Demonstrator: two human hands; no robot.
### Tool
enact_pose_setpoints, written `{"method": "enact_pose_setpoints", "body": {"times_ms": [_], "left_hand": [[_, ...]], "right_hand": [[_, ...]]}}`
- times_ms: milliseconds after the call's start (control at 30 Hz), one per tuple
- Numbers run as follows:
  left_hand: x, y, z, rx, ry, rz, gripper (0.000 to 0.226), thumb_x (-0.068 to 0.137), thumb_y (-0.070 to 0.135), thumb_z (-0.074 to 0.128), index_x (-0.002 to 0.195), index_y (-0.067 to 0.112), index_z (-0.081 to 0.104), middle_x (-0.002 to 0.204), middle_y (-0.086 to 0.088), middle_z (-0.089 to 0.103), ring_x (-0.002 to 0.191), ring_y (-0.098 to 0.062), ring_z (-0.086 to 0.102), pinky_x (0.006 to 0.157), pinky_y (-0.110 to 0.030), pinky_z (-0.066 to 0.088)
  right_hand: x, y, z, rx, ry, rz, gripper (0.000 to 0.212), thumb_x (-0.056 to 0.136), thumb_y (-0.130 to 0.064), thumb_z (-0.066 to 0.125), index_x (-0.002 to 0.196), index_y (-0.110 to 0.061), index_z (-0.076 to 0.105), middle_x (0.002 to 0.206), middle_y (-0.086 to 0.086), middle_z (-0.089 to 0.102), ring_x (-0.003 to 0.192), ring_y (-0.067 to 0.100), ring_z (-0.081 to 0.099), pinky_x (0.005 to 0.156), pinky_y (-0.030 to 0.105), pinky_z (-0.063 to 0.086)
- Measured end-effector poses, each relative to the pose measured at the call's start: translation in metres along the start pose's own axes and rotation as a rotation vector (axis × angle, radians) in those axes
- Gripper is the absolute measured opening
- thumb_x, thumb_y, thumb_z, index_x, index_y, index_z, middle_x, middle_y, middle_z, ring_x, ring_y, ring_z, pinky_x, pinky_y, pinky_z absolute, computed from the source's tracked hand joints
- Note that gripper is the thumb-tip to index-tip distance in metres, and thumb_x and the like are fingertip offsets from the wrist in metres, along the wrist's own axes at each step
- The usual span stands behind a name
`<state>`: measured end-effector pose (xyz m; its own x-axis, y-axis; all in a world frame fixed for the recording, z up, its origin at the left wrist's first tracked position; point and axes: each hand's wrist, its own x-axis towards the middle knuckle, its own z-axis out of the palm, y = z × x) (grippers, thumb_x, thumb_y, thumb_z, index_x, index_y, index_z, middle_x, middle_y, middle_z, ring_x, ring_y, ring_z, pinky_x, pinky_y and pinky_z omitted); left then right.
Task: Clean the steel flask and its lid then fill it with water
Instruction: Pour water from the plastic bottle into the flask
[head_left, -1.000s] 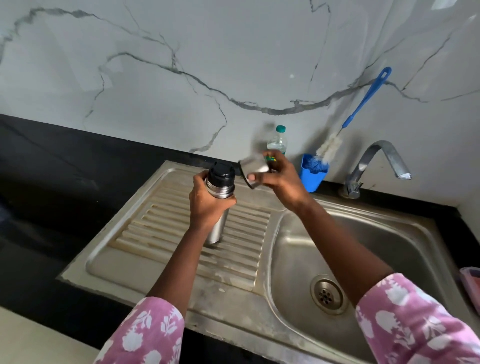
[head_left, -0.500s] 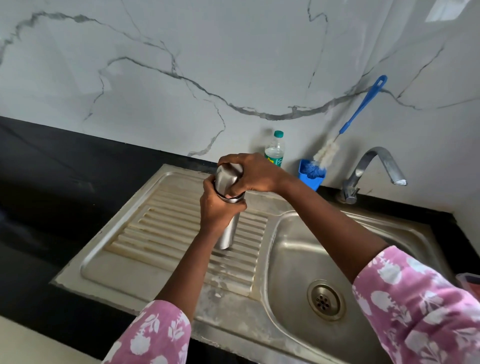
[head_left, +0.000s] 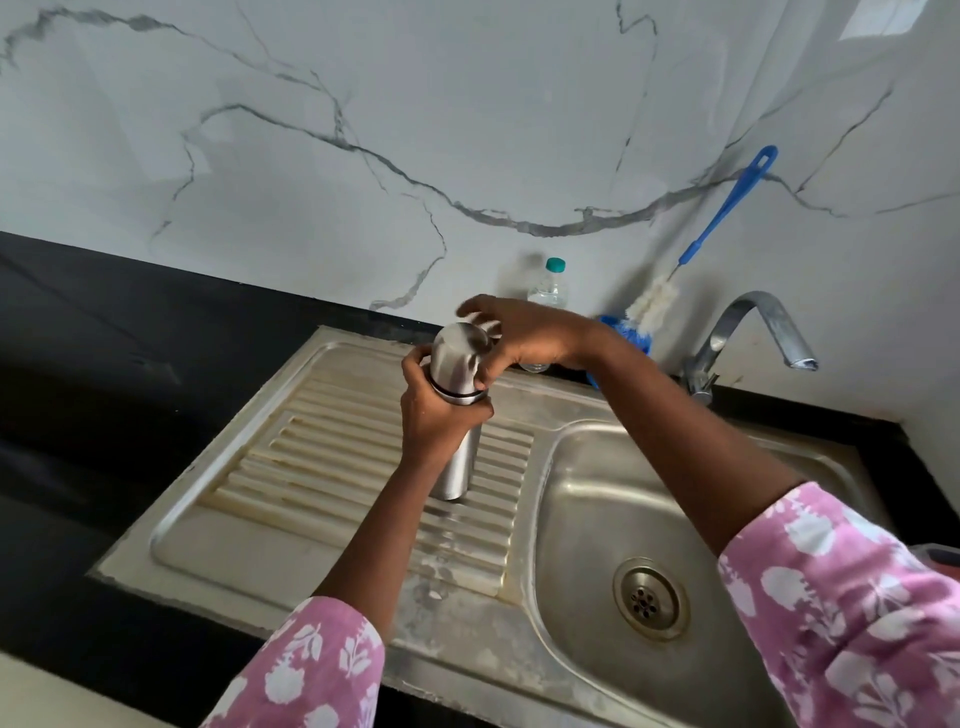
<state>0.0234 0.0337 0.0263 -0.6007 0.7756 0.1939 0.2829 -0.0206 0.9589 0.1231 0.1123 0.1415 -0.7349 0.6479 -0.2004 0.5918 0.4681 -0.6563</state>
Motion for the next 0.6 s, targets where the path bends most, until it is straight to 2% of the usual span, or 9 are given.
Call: {"method": "enact_pose_setpoints", "body": {"times_ms": [67,133,233,300,400,467,533,567,600], "left_hand": [[0.000,-0.001,0.001,-0.012,0.011,-0.005,0.077,0.062,0.004,0.080,0.124,0.016,0.036,0.090,0.004,0.059,0.074,-0.014,0.058,0.055,-0.005,0.041],[0.001,-0.003,0.003,-0.019,0.017,-0.010,0.078,0.062,0.004,0.080,0.125,0.016,0.036,0.088,0.004,0.060,0.072,-0.012,0.059,0.055,-0.005,0.041],[0.001,-0.003,0.004,-0.022,0.030,-0.010,0.079,0.061,0.002,0.080,0.126,0.015,0.037,0.081,0.014,0.057,0.067,-0.003,0.058,0.055,-0.003,0.039],[0.001,-0.004,0.005,-0.023,0.027,-0.023,0.080,0.062,0.001,0.080,0.127,0.016,0.036,0.080,0.017,0.056,0.067,-0.001,0.057,0.056,-0.002,0.039],[0.001,-0.005,0.006,-0.039,0.038,-0.042,0.081,0.063,0.002,0.079,0.130,0.015,0.035,0.083,0.018,0.054,0.069,0.004,0.056,0.057,0.000,0.038],[0.001,-0.007,0.004,-0.045,0.039,-0.048,0.081,0.064,0.002,0.080,0.130,0.014,0.034,0.085,0.017,0.053,0.070,0.001,0.055,0.056,0.000,0.038],[0.002,-0.010,0.003,-0.049,0.031,-0.040,0.080,0.064,0.002,0.080,0.129,0.011,0.035,0.085,0.015,0.054,0.070,0.002,0.055,0.055,-0.001,0.039],[0.003,-0.011,0.002,-0.050,0.029,-0.035,0.080,0.064,0.003,0.081,0.128,0.010,0.035,0.085,0.014,0.054,0.070,0.001,0.056,0.056,-0.001,0.039],[0.004,-0.013,0.002,-0.050,0.030,-0.028,0.079,0.064,0.004,0.082,0.127,0.010,0.036,0.086,0.013,0.055,0.071,-0.003,0.057,0.058,-0.003,0.040]], "right_hand": [[0.005,0.006,0.011,0.149,-0.020,-0.084,0.067,0.062,0.003,0.070,0.121,-0.024,0.054,0.117,-0.007,0.057,0.109,0.011,0.054,0.087,0.026,0.049],[0.009,0.006,0.015,0.101,0.047,-0.105,0.062,0.058,0.001,0.071,0.113,-0.028,0.062,0.110,-0.008,0.061,0.105,0.013,0.056,0.084,0.026,0.049],[0.012,-0.009,0.016,-0.246,0.172,-0.057,0.049,0.065,-0.024,0.081,0.109,-0.017,0.061,0.098,-0.001,0.059,0.091,0.018,0.055,0.065,0.023,0.044],[0.014,-0.018,0.022,-0.406,0.262,0.016,0.048,0.066,-0.045,0.079,0.088,-0.008,0.056,0.081,0.003,0.055,0.078,0.021,0.054,0.059,0.025,0.039],[0.015,-0.022,0.023,-0.413,0.254,0.070,0.060,0.065,-0.058,0.077,0.060,-0.010,0.042,0.057,0.001,0.048,0.061,0.021,0.054,0.054,0.027,0.043],[0.012,-0.024,0.012,-0.365,0.143,0.085,0.058,0.060,-0.059,0.079,0.055,-0.010,0.048,0.043,-0.002,0.054,0.050,0.015,0.057,0.055,0.025,0.047],[0.011,-0.024,0.002,-0.373,0.042,0.072,0.047,0.061,-0.048,0.082,0.071,-0.007,0.061,0.060,-0.001,0.064,0.060,0.013,0.060,0.058,0.025,0.046],[0.012,-0.023,0.002,-0.349,0.015,0.047,0.046,0.063,-0.037,0.083,0.092,-0.008,0.064,0.083,0.001,0.067,0.077,0.015,0.060,0.066,0.027,0.048],[0.014,-0.022,0.004,-0.285,-0.013,0.011,0.058,0.064,-0.024,0.082,0.115,-0.010,0.057,0.107,0.000,0.063,0.095,0.016,0.057,0.077,0.029,0.049]]}}
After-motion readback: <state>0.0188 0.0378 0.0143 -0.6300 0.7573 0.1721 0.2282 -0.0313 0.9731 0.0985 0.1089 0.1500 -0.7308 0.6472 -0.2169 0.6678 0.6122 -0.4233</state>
